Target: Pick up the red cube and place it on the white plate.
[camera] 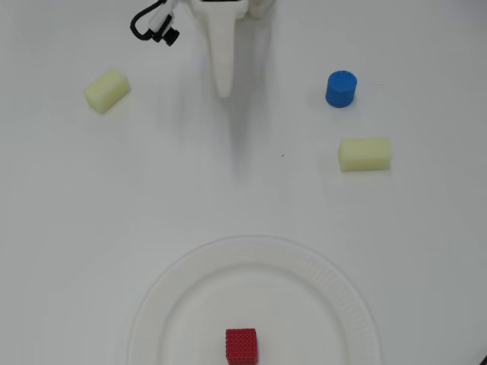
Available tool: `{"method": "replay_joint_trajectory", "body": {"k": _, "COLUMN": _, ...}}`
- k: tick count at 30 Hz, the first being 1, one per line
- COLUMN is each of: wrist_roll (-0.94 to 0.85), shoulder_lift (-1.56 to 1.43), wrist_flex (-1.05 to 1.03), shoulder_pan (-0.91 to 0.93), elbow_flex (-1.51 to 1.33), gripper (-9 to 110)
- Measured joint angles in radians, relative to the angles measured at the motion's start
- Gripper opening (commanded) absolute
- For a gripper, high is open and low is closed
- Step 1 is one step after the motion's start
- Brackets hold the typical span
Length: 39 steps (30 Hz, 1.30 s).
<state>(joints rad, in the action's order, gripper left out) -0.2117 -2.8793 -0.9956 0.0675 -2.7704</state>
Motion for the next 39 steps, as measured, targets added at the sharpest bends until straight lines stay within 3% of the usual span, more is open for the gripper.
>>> {"method": "replay_joint_trajectory", "body": {"k": 7, "wrist_roll": 0.044, "shoulder_lift": -0.179, "wrist_flex": 0.005, "shoulder_pan": -0.046, "elbow_flex": -0.25, "gripper": 29}}
{"method": "replay_joint_trajectory", "body": {"k": 14, "wrist_roll": 0.086, "shoulder_lift": -0.531, "wrist_flex": -0.158, "shoulder_pan": -0.106, "elbow_flex": -0.437, "gripper": 20}}
{"method": "replay_joint_trajectory", "body": {"k": 19, "wrist_roll": 0.207, "shoulder_lift": -0.555, "wrist_flex": -0.196, "shoulder_pan": -0.118, "elbow_flex": -0.456, "gripper": 0}}
{"method": "replay_joint_trajectory", "body": {"k": 39, "wrist_roll": 0.212, "shoulder_lift": -0.557, "wrist_flex": -0.236, "shoulder_pan": -0.144, "elbow_flex": -0.456, "gripper": 0}}
